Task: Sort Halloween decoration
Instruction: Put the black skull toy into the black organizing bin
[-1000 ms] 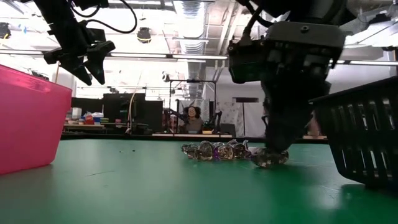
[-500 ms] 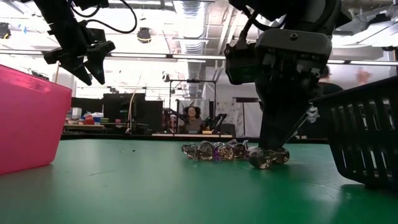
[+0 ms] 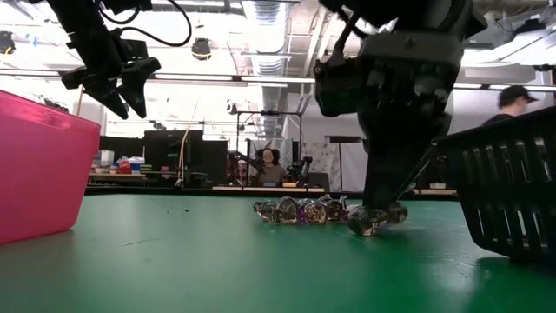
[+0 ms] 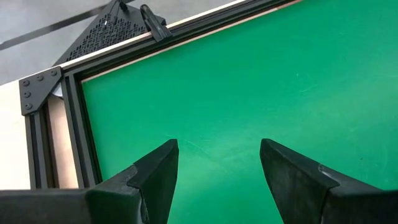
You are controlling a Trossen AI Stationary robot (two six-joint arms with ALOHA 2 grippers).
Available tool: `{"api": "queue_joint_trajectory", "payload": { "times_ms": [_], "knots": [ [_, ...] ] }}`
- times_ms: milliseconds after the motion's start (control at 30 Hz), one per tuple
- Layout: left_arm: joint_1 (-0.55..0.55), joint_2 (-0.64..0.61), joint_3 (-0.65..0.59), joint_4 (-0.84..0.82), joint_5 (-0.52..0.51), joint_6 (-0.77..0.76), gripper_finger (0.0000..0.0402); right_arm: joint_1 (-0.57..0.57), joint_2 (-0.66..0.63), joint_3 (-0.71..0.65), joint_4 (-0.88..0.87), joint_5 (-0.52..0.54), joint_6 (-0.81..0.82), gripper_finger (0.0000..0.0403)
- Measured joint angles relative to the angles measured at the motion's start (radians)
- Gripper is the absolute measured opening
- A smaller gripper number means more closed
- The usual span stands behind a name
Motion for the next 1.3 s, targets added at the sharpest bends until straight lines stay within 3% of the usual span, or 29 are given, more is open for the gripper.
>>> {"api": "queue_joint_trajectory", "payload": {
  "times_ms": [300,600,733,1033,1300],
  "knots": [
    [0.000,0.000,0.000,0.000,0.002,0.001,0.0219,0.028,-0.137,0.000,-0.001,-0.021,0.036,0.0118],
    [0.000,0.000,0.000,0.000,0.003,-0.002,0.0219,0.218,-0.221,0.001,0.000,-0.035,0.184,0.0108],
    [0.000,0.000,0.000,0.000,0.002,-0.002,0.0219,0.261,-0.213,0.001,-0.013,0.016,0.203,0.0106],
    [0.000,0.000,0.000,0.000,0.002,-0.012,0.0219,0.115,-0.212,0.002,-0.041,0.042,0.039,0.0112],
    [0.000,0.000,0.000,0.000,0.003,0.003,0.0219,0.030,-0.184,0.003,0.021,0.003,-0.174,0.0181]
  ]
}}
